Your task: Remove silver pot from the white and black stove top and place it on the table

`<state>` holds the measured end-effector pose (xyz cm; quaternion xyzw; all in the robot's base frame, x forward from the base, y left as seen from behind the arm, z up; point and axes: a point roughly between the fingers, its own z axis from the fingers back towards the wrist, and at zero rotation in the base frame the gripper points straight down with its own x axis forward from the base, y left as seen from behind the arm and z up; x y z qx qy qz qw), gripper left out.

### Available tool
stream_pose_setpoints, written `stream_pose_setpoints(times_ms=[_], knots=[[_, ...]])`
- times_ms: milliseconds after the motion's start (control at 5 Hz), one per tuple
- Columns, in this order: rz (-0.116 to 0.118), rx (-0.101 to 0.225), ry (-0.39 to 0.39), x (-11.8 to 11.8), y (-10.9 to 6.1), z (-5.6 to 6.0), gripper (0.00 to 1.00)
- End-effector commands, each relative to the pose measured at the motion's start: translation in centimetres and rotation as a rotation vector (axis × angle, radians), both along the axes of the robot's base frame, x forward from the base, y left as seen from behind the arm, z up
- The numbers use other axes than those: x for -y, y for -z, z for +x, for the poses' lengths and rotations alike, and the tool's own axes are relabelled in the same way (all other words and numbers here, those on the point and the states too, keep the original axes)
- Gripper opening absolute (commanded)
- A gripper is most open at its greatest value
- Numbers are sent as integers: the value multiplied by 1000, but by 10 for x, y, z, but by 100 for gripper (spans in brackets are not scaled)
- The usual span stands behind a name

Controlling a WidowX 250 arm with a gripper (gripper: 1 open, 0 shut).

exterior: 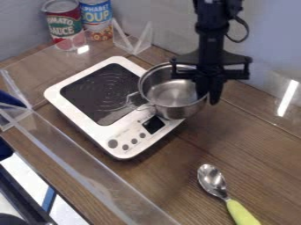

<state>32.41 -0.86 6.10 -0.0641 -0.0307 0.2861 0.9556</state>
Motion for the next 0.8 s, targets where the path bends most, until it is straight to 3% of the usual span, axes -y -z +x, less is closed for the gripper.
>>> stream_pose_setpoints(times_ms=[0,200,400,600], knots=[[-17,42,5,37,5,6,0],[-18,51,22,72,18,11,0],[-19,57,-18,99,13,10,0],[-12,69,27,100,10,12,100]])
